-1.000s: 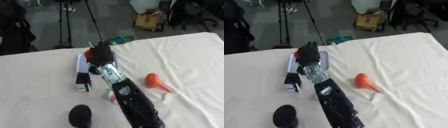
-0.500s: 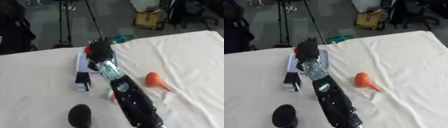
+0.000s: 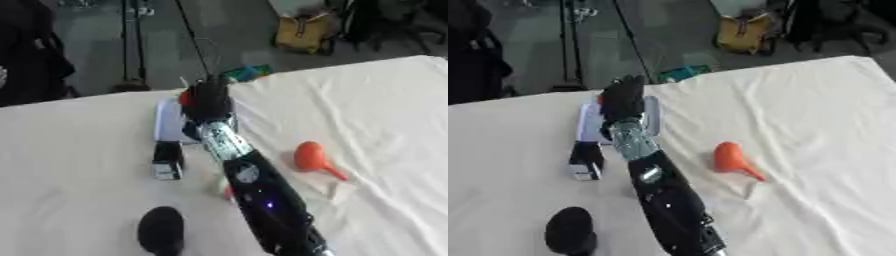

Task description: Pick up objects on the table and place them in the box.

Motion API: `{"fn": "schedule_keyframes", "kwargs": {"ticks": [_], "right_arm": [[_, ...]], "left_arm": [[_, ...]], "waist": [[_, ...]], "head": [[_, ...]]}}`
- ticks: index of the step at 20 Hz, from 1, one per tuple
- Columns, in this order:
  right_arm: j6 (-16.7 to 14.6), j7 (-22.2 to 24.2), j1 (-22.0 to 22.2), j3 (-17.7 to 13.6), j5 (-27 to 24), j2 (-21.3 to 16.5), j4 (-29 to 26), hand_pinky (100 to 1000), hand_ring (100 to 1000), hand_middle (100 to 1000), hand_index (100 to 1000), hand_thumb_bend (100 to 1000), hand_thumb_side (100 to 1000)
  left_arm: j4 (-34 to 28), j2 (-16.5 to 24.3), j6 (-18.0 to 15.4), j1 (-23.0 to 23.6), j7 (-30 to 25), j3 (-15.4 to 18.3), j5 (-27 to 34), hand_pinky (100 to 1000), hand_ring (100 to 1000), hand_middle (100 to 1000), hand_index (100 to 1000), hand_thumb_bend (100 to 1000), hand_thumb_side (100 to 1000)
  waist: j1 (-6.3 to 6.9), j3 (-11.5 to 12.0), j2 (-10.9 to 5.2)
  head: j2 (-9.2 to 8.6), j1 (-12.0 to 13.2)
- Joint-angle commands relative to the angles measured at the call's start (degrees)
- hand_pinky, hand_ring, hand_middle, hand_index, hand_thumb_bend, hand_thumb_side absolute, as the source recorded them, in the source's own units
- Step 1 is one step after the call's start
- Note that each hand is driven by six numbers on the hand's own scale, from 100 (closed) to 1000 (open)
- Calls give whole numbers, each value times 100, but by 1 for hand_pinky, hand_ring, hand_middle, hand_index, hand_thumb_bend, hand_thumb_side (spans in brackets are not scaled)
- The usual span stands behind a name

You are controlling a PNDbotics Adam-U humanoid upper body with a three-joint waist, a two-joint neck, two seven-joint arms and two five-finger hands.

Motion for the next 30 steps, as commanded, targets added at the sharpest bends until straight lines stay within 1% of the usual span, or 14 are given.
{"fn": "schedule_keyframes", "kwargs": {"ticks": [1, 4, 5, 6, 7, 8, 9, 12, 13, 14, 17, 18, 21, 30], "right_arm": [[153, -97, -175, -70, 215, -80, -25, 888, 858, 471, 698, 100, 530], [200, -104, -180, -102, 264, -81, -14, 888, 860, 476, 702, 100, 547], [205, -94, -182, -105, 269, -82, -12, 886, 864, 504, 725, 100, 588], [209, -75, -185, -108, 274, -83, -11, 886, 864, 504, 725, 100, 588], [207, -52, -191, -109, 276, -87, -8, 885, 875, 618, 791, 100, 674], [198, -17, -205, -108, 271, -99, 2, 885, 875, 618, 791, 100, 674], [183, 11, -226, -101, 261, -133, 13, 888, 890, 733, 852, 100, 736], [131, 45, -315, -57, 160, -295, 97, 889, 892, 739, 856, 100, 741], [124, 51, -327, -45, 131, -320, 124, 895, 922, 829, 944, 100, 913], [79, 90, -345, -30, 97, -358, 175, 895, 922, 829, 944, 100, 913], [-64, 175, -382, 9, -10, -406, 235, 896, 930, 845, 948, 100, 984], [-96, 193, -390, 17, -35, -410, 236, 897, 937, 863, 957, 102, 1000], [-171, 233, -416, 31, -75, -416, 238, 900, 951, 903, 980, 130, 1000], [-303, 400, -458, 64, -135, -392, 244, 901, 960, 910, 979, 130, 1000]], "left_arm": [[-81, 16, -28, -85, -6, -17, 26, 708, 677, 752, 700, 100, 937], [-81, 3, -28, -90, -14, -20, 33, 708, 677, 752, 700, 100, 938], [-81, 2, -28, -91, -15, -20, 33, 709, 678, 753, 700, 100, 938], [-81, 2, -28, -92, -18, -21, 33, 709, 678, 753, 700, 100, 938], [-81, 2, -28, -92, -20, -21, 31, 709, 678, 753, 701, 100, 936], [-81, 2, -27, -91, -23, -20, 24, 709, 678, 753, 701, 100, 936], [-81, 2, -26, -89, -25, -20, 18, 709, 678, 753, 701, 100, 937], [-81, 2, -24, -87, -28, -26, 11, 709, 678, 753, 701, 100, 937], [-81, 2, -24, -85, -29, -27, 11, 709, 678, 753, 700, 100, 937], [-81, 2, -23, -80, -30, -27, 11, 709, 678, 753, 700, 100, 937], [-81, -1, -18, -73, -33, -26, 12, 710, 678, 753, 700, 100, 936], [-81, -1, -19, -74, -31, -24, 12, 709, 678, 753, 700, 100, 936], [-81, 0, -24, -68, -25, -25, 9, 710, 678, 753, 700, 100, 937], [-81, -8, -31, -56, -35, -26, 10, 710, 676, 752, 698, 100, 931]], "waist": [[11, 40, -78], [20, 57, -60], [21, 59, -58], [21, 61, -55], [21, 59, -55], [19, 56, -55], [17, 50, -56], [8, 44, -60], [7, 44, -62], [5, 43, -65], [5, 35, -71], [4, 30, -73], [-1, 18, -77], [-2, -19, -104]], "head": [[-103, -49], [-115, -59], [-119, -56], [-123, -54], [-126, -55], [-128, -56], [-129, -55], [-130, -59], [-130, -61], [-129, -63], [-126, -66], [-121, -63], [-124, -62], [-106, -62]]}}
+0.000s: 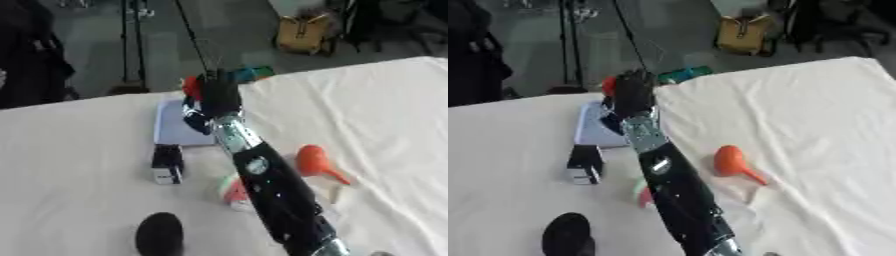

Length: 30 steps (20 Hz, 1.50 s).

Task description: Pick up objects on the table and place them in the box.

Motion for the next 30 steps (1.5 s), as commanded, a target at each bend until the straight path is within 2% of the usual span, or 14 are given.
{"fn": "schedule_keyframes", "kwargs": {"ticks": [1, 5, 6, 7, 8, 9, 10, 15, 16, 19, 22, 25, 26, 30], "right_arm": [[-59, 92, -181, 42, -51, -29, -52, 901, 960, 910, 979, 134, 1000], [-131, 172, -195, 45, -53, -26, -69, 902, 964, 914, 982, 149, 1000], [-170, 224, -191, 41, -49, -24, -55, 917, 1000, 972, 1000, 211, 1000], [-208, 289, -193, 35, -35, -26, -51, 917, 1000, 972, 1000, 211, 1000], [-251, 386, -190, 14, -38, -23, -48, 930, 1000, 1000, 1000, 270, 1000], [-298, 506, -192, -10, -65, -22, -60, 930, 1000, 1000, 1000, 270, 1000], [-348, 649, -189, -45, -138, -9, -74, 940, 1000, 1000, 1000, 319, 1000], [-457, 1328, -188, -126, -658, 14, -233, 952, 1000, 1000, 1000, 348, 1000], [-437, 1429, -179, -150, -764, 21, -264, 944, 1000, 1000, 1000, 429, 985], [-407, 1639, -177, -141, -974, 7, -342, 942, 1000, 1000, 1000, 434, 960], [-453, 1623, -201, -100, -1025, 1, -415, 932, 1000, 1000, 1000, 409, 956], [-498, 1456, -261, -44, -1073, -11, -517, 925, 1000, 1000, 1000, 386, 943], [-503, 1393, -282, -25, -1098, -18, -556, 916, 987, 1000, 1000, 347, 945], [-544, 962, -449, 137, -1345, -140, -919, 916, 957, 993, 1000, 327, 947]], "left_arm": [[-81, 39, -10, -23, -17, 4, -4, 710, 676, 752, 698, 100, 931], [-81, 37, -12, -20, -17, 5, 1, 710, 675, 752, 698, 100, 932], [-81, 36, -12, -21, -18, 4, 4, 710, 676, 752, 698, 100, 931], [-81, 36, -12, -22, -19, 2, 6, 710, 676, 752, 698, 100, 931], [-81, 35, -12, -20, -18, 3, 8, 710, 675, 752, 697, 100, 929], [-81, 35, -12, -17, -16, 5, 9, 710, 675, 752, 697, 100, 929], [-81, 35, -11, -13, -12, 9, 10, 710, 675, 752, 697, 100, 930], [-81, 34, -15, -14, -14, 7, 13, 711, 675, 752, 696, 100, 930], [-81, 33, -17, -14, -12, 9, 13, 710, 674, 751, 696, 100, 928], [-81, 38, -20, -7, 2, 14, 9, 711, 675, 752, 695, 100, 929], [-81, 37, -22, -7, 3, 9, 3, 711, 675, 752, 696, 100, 929], [-81, 42, -22, -2, -1, 9, -3, 711, 675, 752, 695, 100, 929], [-81, 44, -22, 0, -2, 9, -4, 710, 675, 752, 695, 100, 928], [-81, 62, -17, 11, 0, 13, -13, 710, 675, 752, 695, 100, 928]], "waist": [[-4, -5, -146], [-3, -17, -149], [-2, -21, -150], [-2, -23, -151], [-1, -22, -154], [-1, -21, -156], [0, -22, -158], [-2, -27, -161], [-1, -26, -160], [-2, -30, -158], [-4, -41, -163], [-8, -57, -177], [-8, -61, -183], [-11, -86, -217]], "head": [[-42, -16], [-47, -21], [-44, -22], [-41, -23], [-36, -19], [-33, -17], [-30, -18], [-35, -24], [-52, -24], [-73, -25], [-83, -17], [-70, -16], [-62, -15], [-22, 1]]}}
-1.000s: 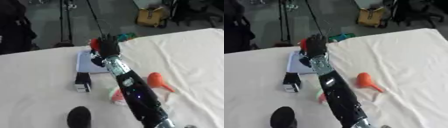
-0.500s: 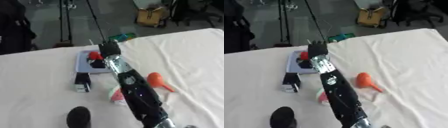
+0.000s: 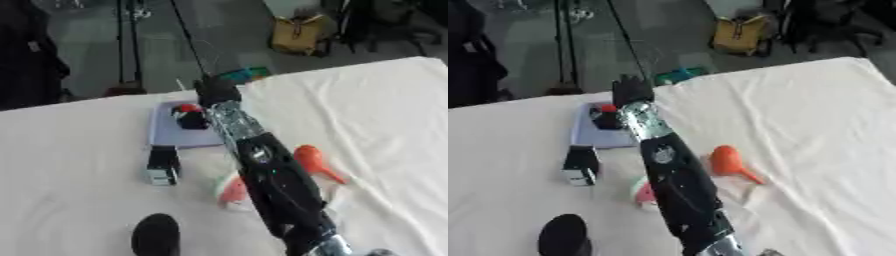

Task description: Pick up objects on the table and place them in the box.

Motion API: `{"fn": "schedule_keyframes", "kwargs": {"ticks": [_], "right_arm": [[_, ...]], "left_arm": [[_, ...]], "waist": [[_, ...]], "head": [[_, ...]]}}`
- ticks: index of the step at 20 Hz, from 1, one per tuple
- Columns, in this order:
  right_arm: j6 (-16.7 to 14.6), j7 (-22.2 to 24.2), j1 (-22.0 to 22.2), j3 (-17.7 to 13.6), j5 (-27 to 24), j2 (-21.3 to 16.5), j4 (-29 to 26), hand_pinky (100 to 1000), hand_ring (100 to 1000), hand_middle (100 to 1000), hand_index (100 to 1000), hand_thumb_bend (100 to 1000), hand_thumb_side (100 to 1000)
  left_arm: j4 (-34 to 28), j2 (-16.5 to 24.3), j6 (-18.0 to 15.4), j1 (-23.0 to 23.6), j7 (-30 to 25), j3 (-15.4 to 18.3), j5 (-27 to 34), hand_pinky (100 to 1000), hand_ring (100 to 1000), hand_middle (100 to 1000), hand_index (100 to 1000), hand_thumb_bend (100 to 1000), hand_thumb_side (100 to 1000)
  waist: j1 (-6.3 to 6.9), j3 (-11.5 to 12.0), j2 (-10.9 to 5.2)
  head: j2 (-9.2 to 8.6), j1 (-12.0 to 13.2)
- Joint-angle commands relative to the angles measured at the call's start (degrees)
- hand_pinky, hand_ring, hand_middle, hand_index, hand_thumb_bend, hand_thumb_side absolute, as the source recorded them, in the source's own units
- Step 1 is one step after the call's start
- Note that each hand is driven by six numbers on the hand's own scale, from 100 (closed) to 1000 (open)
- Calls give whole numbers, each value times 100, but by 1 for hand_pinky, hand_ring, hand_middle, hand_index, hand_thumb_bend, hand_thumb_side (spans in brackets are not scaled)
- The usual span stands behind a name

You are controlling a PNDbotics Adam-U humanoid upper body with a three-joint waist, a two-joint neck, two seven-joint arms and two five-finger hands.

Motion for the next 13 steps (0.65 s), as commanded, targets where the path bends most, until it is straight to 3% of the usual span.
{"fn": "schedule_keyframes", "kwargs": {"ticks": [1, 10, 11, 13], "right_arm": [[-52, -345, -272, 169, -299, -172, -475, 916, 955, 991, 1000, 326, 947], [-296, -747, -392, 741, -1306, -894, -1663, 902, 910, 907, 969, 211, 934], [-344, -763, -364, 823, -1402, -998, -1786, 895, 901, 888, 929, 140, 912], [-419, -779, -287, 968, -1595, -1178, -2018, 894, 900, 885, 922, 126, 905]], "left_arm": [[-81, 66, -9, -22, -2, 15, -16, 710, 675, 752, 695, 100, 928], [-81, 102, 0, -5, -7, 30, -45, 711, 677, 753, 696, 100, 929], [-81, 103, -1, -6, -5, 34, -50, 711, 677, 753, 696, 100, 929], [-81, 103, 0, -4, 3, 42, -59, 711, 677, 753, 696, 100, 929]], "waist": [[-13, -9, -164], [-49, -86, -195], [-51, -94, -194], [-51, -100, -192]], "head": [[-13, 6], [57, 81], [65, 102], [78, 131]]}}
